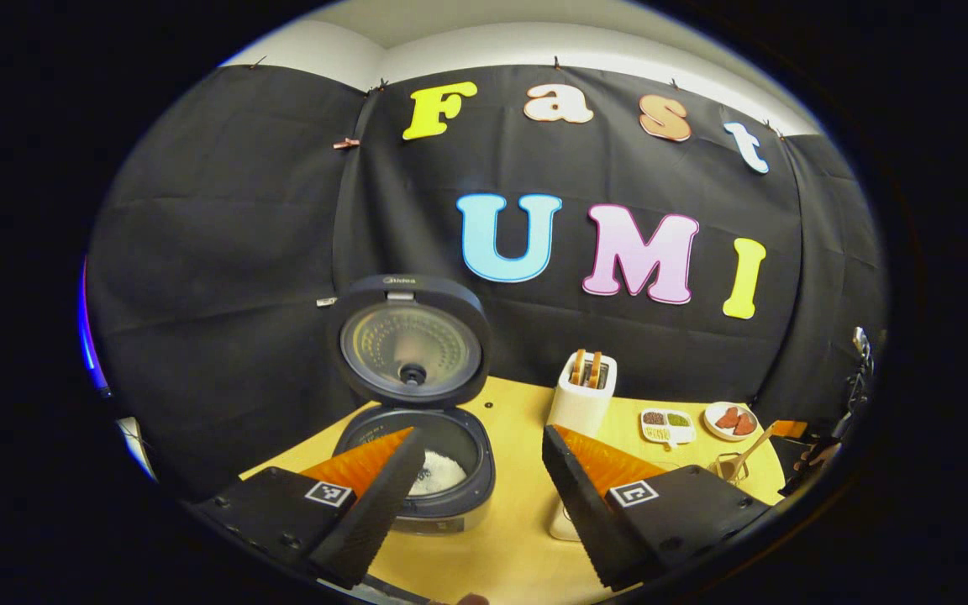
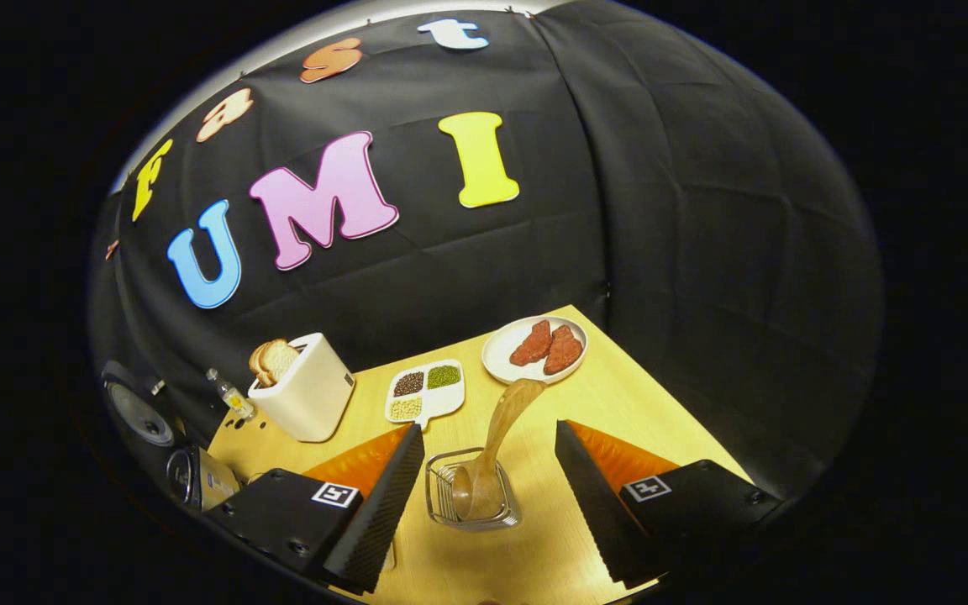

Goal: Close the left gripper, press the button to open the rice cooker; take a wooden spoon from the chopstick holder with the right hand, scoop a spoonful of rice and pour it into the rice cooker, then put the wooden spoon back into the chopstick holder.

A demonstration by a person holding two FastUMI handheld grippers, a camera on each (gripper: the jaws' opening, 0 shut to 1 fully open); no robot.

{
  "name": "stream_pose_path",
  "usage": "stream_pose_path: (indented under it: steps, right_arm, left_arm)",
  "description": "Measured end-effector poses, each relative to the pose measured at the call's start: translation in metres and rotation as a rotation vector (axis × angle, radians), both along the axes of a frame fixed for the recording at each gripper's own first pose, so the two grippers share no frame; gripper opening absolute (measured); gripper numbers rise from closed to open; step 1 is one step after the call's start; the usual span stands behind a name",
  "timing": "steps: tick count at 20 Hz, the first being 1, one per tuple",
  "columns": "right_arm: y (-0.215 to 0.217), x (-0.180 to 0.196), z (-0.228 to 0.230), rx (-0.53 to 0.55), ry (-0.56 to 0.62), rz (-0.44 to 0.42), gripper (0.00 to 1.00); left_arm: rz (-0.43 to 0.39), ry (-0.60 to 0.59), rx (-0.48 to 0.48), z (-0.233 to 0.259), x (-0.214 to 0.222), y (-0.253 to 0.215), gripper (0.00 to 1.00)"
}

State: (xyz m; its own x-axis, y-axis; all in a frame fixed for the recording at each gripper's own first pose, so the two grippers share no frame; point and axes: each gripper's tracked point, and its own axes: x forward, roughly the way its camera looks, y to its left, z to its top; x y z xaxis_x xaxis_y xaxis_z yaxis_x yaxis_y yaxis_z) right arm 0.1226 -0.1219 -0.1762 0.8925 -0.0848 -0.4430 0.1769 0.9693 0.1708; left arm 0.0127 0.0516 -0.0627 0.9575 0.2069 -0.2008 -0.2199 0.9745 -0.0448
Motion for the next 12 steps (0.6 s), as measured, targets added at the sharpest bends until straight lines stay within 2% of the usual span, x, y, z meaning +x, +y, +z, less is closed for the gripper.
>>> stream_pose_path:
  steps: [9, 11, 12]
  right_arm:
    - [-0.008, 0.057, -0.062, 0.126, 0.093, -0.015, 0.99]
    - [-0.006, 0.063, -0.068, 0.154, 0.105, -0.019, 0.92]
    - [-0.007, 0.067, -0.073, 0.159, 0.112, -0.022, 0.79]
  left_arm:
    - [-0.001, 0.175, 0.026, -0.064, -0.008, -0.042, 0.95]
    - [-0.012, 0.199, -0.002, -0.076, -0.011, -0.054, 0.95]
    - [-0.014, 0.208, -0.011, -0.081, -0.013, -0.057, 0.96]
